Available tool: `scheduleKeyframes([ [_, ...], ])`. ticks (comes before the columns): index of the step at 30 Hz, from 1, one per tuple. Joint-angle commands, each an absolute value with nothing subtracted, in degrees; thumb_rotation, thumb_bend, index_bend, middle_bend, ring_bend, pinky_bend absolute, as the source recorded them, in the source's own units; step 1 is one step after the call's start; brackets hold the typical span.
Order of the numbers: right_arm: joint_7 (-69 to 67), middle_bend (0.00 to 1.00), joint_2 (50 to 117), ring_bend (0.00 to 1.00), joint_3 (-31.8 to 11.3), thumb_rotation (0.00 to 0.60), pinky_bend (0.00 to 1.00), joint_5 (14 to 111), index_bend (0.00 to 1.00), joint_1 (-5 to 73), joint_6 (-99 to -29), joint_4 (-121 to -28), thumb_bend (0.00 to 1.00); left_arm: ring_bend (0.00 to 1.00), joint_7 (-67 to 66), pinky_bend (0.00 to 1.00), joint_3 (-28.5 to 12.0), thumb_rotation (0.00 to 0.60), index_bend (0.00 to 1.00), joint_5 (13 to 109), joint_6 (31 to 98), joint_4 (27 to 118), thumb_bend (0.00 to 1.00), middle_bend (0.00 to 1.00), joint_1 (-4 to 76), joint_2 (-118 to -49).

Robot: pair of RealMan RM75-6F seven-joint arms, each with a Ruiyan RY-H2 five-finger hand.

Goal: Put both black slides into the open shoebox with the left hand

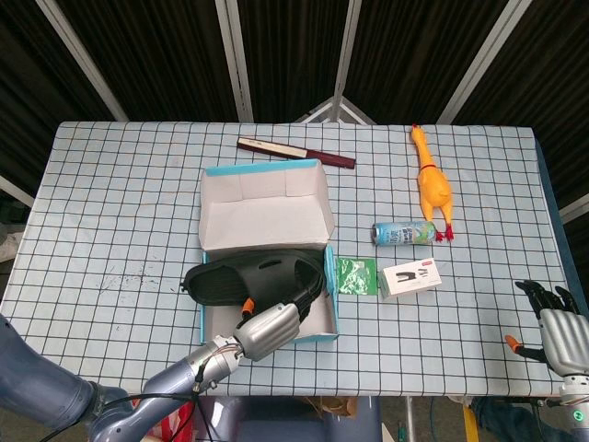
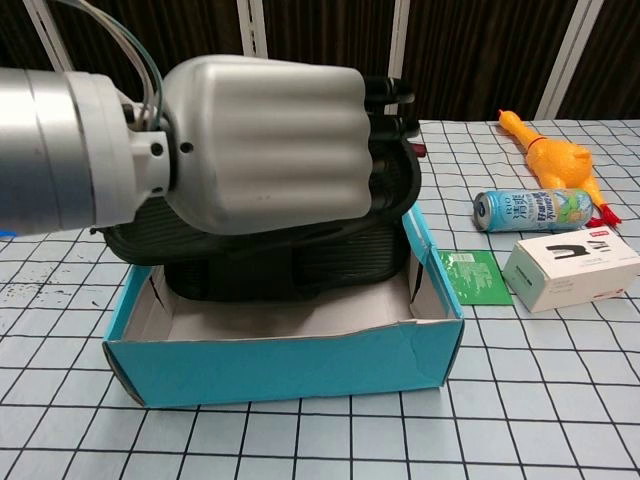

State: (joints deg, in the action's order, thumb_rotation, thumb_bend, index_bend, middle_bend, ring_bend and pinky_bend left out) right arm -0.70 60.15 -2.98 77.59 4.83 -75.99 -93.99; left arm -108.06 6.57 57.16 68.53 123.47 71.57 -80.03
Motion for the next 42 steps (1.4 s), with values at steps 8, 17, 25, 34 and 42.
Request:
scheduleKeyframes([
  [8,-1.0,0.16,60.1,0.2,-3.0,0.6,0.08,78.0,0.18,4.8,-76.2,-94.0,0.23,0.05,-107.1,0.02,6.6,0.6,0.61,59.3,67.0,120.8,0.62,0.55,72.5,-82.6],
  [17,-1.2,0.16,60.1,0.2,-2.9,0.6,0.08,78.3,0.18,4.6,-76.5,-93.9,0.23,0.05,-106.6,0.02,6.5,0.6,0.61,59.4,66.3,119.1,0.62,0.55,72.9,-84.6],
  [25,-1.4,0.16,60.0,0.2,-3.0,0.6,0.08,78.3,0.18,4.6,-76.5,-93.9,0.23,0.05,-108.4,0.02,6.7,0.6,0.61,56.4,66.5,119.4,0.62,0.55,73.4,-86.1],
  [34,-1.7,0.16,60.0,0.2,-3.0,0.6,0.08,78.5,0.18,4.4,-76.8,-93.7,0.23,0.05,-110.6,0.02,7.3,0.6,0.61,53.4,66.9,118.9,0.62,0.55,74.7,-88.3],
  [42,-1.9,0.16,59.9,0.2,-3.0,0.6,0.08,78.5,0.18,4.4,-76.8,-93.6,0.23,0.05,-110.3,0.02,8.2,0.6,0.6,53.3,66.7,116.6,0.62,0.55,75.3,-89.8],
])
